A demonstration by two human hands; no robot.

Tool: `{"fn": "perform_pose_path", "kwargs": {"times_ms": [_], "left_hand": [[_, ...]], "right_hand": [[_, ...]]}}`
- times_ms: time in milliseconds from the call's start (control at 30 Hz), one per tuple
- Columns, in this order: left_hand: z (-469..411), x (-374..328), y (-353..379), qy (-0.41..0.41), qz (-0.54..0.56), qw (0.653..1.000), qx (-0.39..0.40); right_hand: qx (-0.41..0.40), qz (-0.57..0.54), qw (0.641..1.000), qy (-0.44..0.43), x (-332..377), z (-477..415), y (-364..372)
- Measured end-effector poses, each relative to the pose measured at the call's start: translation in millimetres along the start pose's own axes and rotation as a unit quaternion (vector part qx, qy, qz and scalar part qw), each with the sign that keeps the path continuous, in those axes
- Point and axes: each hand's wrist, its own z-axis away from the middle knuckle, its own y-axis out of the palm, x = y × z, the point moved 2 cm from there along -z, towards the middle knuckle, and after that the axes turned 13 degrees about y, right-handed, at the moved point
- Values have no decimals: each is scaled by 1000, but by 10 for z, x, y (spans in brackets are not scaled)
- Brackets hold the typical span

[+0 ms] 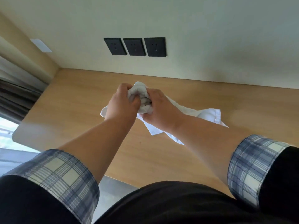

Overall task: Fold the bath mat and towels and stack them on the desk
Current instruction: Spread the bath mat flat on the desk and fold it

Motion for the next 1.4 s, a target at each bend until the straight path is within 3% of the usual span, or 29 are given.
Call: {"fn": "perform_pose_path", "kwargs": {"times_ms": [200,300,433,533,600,667,733,833,1000,1100,1200,1333,1400], "left_hand": [[-512,891,-45,-50,15,995,84],[-624,1184,65,-96,-4,987,129],[-599,1275,318,-112,-2,977,181],[-418,1205,559,-37,-99,968,226],[-307,1134,674,74,-228,941,240],[-197,1059,820,251,-319,873,270],[-58,982,980,367,-327,808,325],[110,787,1203,367,-287,800,379],[208,324,1566,356,-250,809,395],[210,21,1807,349,-242,812,400],[202,-276,2040,343,-218,817,408],[202,-559,2246,318,-166,815,454],[232,-627,2292,326,-186,800,469]], "right_hand": [[92,73,986,119,-33,-58,629],[140,152,958,199,-187,104,747],[143,177,923,311,-474,433,668],[128,185,894,386,-699,703,503],[123,184,877,426,-823,868,398],[79,185,872,447,-929,1015,276],[-2,179,859,480,-1034,1171,98],[-92,122,822,548,-1209,1401,-185],[-67,-11,804,591,-1446,1567,-331],[-50,-23,815,577,-1566,1568,-384],[-26,-32,863,503,-1592,1594,-428],[-3,49,954,296,-1513,1697,-542],[-3,86,981,171,-1469,1734,-624]]}}
